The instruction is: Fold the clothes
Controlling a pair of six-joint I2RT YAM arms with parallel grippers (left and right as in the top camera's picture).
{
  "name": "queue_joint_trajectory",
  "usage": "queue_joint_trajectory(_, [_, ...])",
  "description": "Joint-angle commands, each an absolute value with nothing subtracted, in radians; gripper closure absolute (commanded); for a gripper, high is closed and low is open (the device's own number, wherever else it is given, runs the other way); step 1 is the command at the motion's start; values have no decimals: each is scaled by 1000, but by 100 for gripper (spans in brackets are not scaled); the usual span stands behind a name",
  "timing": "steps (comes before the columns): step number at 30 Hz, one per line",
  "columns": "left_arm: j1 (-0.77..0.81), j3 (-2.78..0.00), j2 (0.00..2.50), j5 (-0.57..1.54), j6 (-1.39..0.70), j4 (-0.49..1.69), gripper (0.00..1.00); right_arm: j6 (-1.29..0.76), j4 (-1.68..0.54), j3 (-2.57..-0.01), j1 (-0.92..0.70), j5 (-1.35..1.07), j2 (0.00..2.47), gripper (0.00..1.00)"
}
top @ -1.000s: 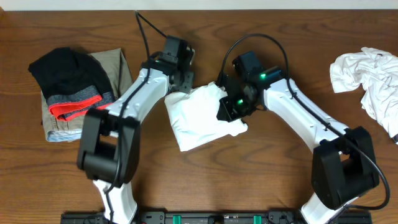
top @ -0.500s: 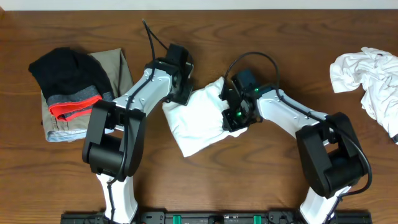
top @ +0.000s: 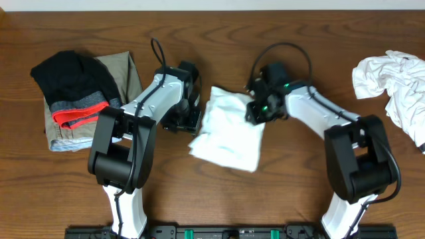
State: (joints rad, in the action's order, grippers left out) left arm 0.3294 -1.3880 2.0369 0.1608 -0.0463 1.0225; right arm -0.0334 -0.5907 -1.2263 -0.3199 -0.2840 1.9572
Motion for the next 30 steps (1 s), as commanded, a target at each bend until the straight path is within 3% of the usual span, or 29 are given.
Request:
queue_joint_trajectory(1, [331, -1381, 2038, 176, -84, 1053, 44, 23, -604, -1279, -262, -133, 2003, 60])
queue_joint_trajectory(9, [326, -1407, 1988, 173, -84, 1022, 45, 44, -747, -1417, -259, -205, 2003, 59])
queue_joint_trajectory(15, [326, -1423, 1872, 282, -39, 850, 45, 61, -769, -1423, -304, -210, 2003, 60])
queue_joint_trajectory(19, [327, -1423, 1838, 529, 86, 726, 46, 49, -789, -1444, -313, -206, 1998, 70])
queue_joint_trajectory(23, [327, -1422, 1852, 662, 166, 696, 51, 3, -833, -1488, -299, -128, 1967, 73])
queue_joint_trajectory(27, [327, -1415, 1872, 760, 206, 696, 53, -16, -885, -1536, -275, -71, 1928, 92])
queue_joint_trajectory(30, [327, -1406, 1877, 838, 236, 693, 52, -37, -914, -1546, -261, -92, 1918, 98])
